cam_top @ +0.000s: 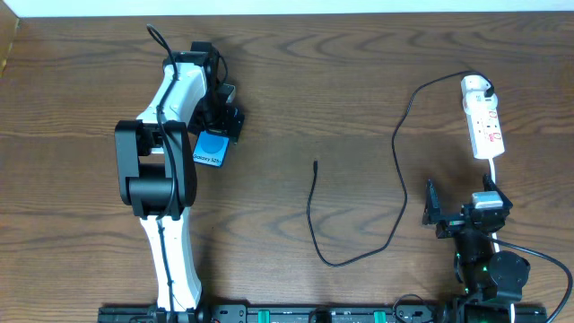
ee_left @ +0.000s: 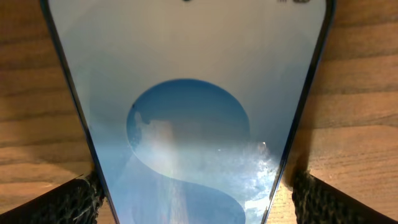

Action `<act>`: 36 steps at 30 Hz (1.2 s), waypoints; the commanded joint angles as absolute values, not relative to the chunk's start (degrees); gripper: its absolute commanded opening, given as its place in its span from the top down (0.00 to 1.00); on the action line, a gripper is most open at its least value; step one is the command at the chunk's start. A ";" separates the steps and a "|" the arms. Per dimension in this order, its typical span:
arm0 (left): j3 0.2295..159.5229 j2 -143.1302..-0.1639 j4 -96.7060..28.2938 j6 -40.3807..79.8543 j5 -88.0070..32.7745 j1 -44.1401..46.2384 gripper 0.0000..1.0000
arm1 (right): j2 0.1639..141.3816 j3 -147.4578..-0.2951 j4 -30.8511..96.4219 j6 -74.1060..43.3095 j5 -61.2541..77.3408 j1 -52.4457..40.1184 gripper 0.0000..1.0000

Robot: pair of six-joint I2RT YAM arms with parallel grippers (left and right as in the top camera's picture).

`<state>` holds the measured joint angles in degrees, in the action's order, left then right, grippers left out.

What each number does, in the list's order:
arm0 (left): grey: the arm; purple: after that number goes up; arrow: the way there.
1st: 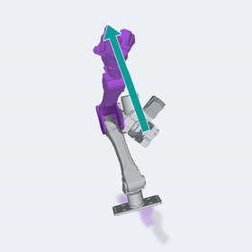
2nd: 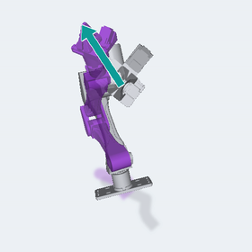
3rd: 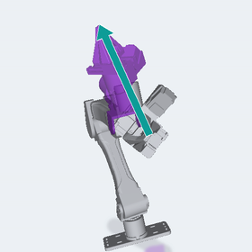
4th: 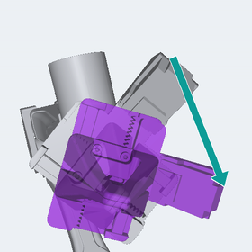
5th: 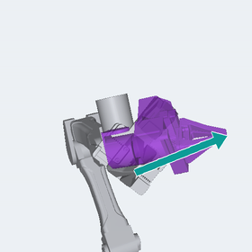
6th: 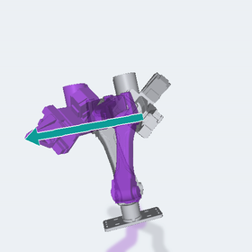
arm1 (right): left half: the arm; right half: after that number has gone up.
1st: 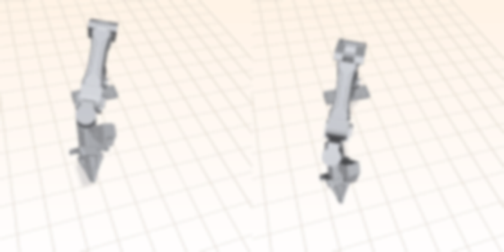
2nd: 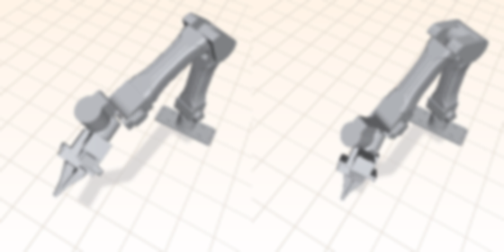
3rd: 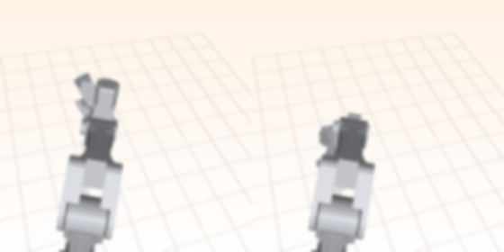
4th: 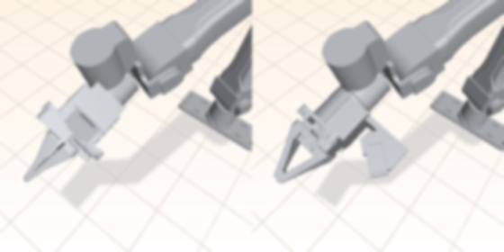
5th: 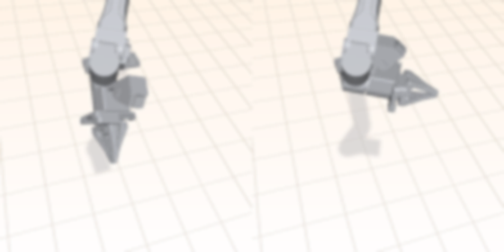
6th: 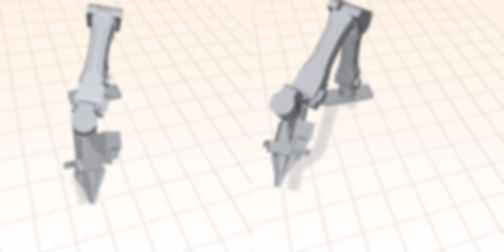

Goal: Plug charger to phone and switch on socket
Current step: 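Lower the left gripper and close it on the phone's top edge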

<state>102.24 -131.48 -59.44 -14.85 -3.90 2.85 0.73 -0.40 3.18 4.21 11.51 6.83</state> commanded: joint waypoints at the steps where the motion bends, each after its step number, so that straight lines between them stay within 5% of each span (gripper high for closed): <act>1: 101.30 -132.90 -57.34 -16.03 -5.13 2.81 0.02 | 0.38 -0.32 3.44 4.78 11.07 6.33 0.01; 36: 101.30 -132.90 -61.08 -16.10 -4.93 2.81 0.13 | 0.38 -0.34 3.44 4.78 11.07 6.33 0.01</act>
<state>102.24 -131.48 -59.70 -15.33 -3.16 2.79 0.73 -0.40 3.18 4.21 11.51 6.83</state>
